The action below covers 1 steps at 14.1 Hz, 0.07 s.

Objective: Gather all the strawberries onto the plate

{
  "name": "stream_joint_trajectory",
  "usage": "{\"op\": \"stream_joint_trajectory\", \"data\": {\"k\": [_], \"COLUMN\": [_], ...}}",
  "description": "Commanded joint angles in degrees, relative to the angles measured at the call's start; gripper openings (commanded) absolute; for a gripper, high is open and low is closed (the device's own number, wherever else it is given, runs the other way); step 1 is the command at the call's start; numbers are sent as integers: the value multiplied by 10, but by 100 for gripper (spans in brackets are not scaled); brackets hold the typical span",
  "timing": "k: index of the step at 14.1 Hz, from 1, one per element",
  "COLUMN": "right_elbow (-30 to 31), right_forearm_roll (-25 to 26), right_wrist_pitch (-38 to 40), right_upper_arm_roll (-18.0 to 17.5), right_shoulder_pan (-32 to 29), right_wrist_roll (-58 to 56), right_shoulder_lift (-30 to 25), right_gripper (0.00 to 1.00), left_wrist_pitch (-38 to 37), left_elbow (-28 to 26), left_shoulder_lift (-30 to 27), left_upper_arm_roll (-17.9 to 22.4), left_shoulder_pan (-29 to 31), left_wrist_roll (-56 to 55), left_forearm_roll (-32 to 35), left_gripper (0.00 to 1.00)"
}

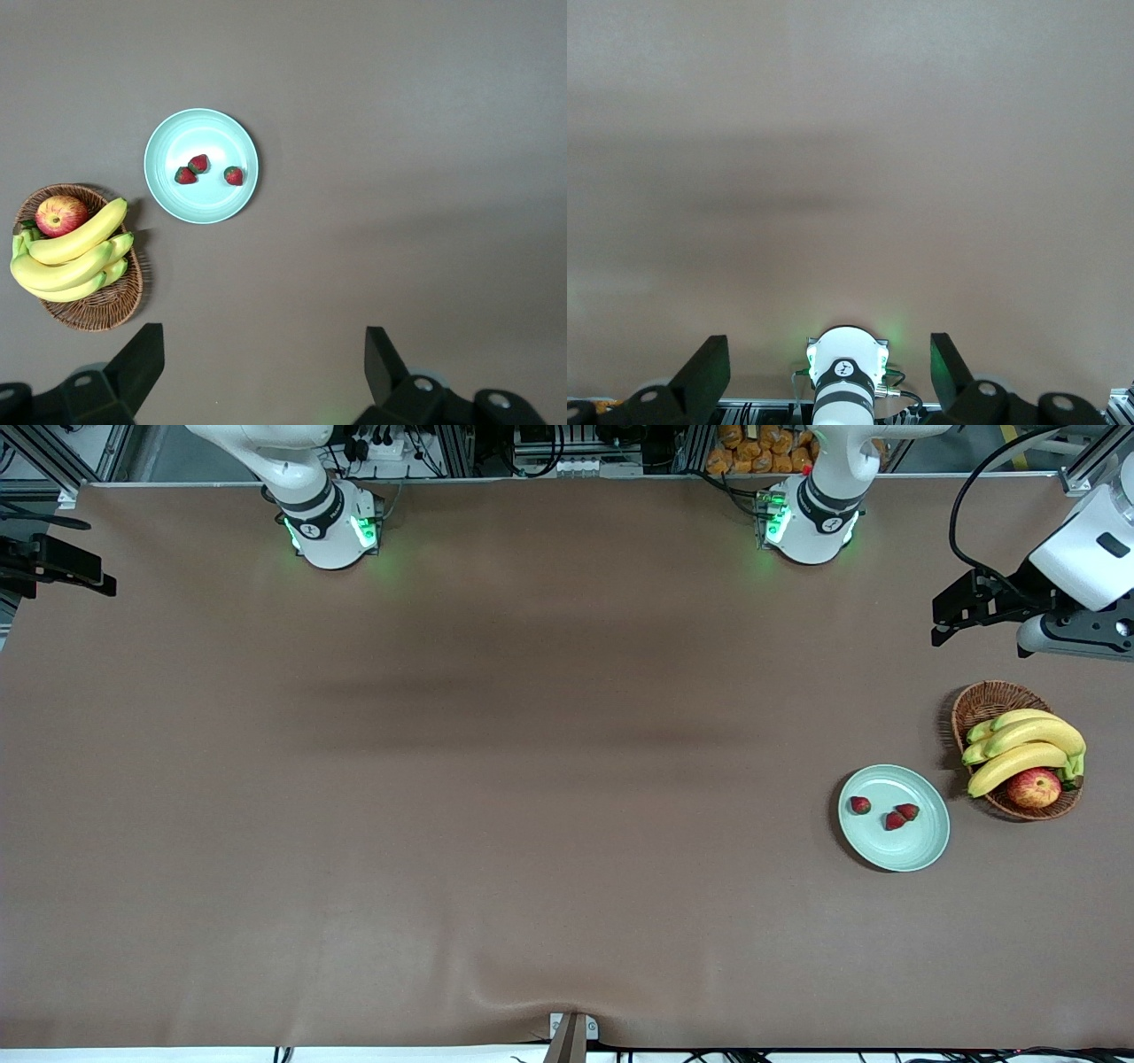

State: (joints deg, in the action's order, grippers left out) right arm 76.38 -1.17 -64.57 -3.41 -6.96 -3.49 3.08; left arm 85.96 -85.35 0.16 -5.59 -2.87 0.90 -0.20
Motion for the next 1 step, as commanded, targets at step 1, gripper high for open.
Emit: {"op": "stream_joint_trajectory", "data": {"k": [1], "right_elbow": [-8], "right_forearm_roll": [6], "right_wrist_pitch": [2], "right_upper_arm_roll": [-4], "right_shoulder_pan": [-1], "right_wrist_roll": [4], "right_shoulder_lift": [-2], "right_gripper": [100], "left_wrist_pitch": [-6], "left_elbow": [-3], "left_shoulder_lift": [-10], "left_upper_arm_roll": [-1], "left_shoulder_pan": [1], "left_wrist_roll": [-3], "left_forearm_roll": [-2], "left_gripper": [100]}}
